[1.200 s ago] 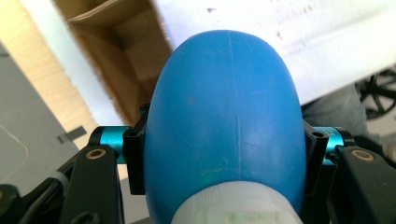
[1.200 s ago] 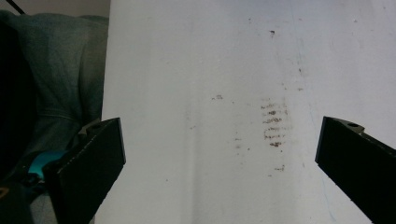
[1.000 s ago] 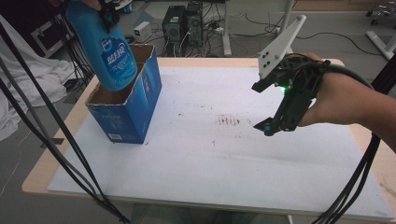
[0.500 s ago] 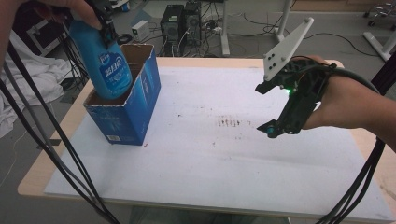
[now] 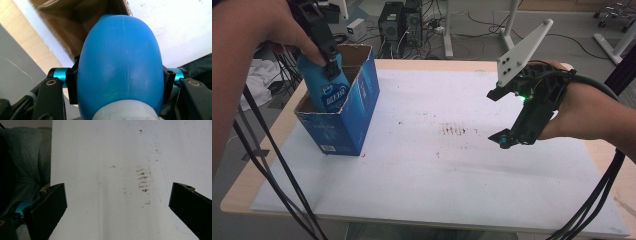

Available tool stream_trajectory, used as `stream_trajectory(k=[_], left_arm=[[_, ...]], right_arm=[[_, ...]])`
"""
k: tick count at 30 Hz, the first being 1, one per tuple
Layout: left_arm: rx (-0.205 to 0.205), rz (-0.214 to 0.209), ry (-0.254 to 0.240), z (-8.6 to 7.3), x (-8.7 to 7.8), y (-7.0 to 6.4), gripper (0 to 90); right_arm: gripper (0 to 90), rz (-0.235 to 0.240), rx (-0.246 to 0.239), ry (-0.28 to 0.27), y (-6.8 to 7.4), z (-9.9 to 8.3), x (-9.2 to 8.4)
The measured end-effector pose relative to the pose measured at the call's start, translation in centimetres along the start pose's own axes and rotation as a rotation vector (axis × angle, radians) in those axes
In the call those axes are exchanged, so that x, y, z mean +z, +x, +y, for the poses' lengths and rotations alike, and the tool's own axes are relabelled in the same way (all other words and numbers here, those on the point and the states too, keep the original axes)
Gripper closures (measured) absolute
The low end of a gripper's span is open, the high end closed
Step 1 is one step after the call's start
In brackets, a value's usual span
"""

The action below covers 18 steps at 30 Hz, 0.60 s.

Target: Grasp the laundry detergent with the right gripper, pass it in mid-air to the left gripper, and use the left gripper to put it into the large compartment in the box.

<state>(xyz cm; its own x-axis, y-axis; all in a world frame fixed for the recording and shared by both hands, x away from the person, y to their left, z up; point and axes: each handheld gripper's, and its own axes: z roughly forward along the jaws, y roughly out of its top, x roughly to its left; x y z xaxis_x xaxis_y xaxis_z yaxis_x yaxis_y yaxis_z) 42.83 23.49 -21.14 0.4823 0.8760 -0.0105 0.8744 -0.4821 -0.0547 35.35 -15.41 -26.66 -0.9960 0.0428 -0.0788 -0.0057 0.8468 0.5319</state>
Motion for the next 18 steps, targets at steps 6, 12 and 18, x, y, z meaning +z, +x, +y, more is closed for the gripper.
stream_trajectory(k=[6,12,18], left_arm=[[0.138,0.015,0.009,0.3,2.5,-0.2,38.3],[0.285,0.04,0.013,0.3,4.3,-0.1,38.2],[0.342,0.048,0.006,0.3,5.5,-0.2,38.1]], right_arm=[[0.7,0.001,0.001,0.008,0.0,0.0,0.1],[0.7,0.001,0.006,0.018,0.0,0.0,0.3],[0.6,0.002,0.001,0.018,0.1,0.1,0.5]])
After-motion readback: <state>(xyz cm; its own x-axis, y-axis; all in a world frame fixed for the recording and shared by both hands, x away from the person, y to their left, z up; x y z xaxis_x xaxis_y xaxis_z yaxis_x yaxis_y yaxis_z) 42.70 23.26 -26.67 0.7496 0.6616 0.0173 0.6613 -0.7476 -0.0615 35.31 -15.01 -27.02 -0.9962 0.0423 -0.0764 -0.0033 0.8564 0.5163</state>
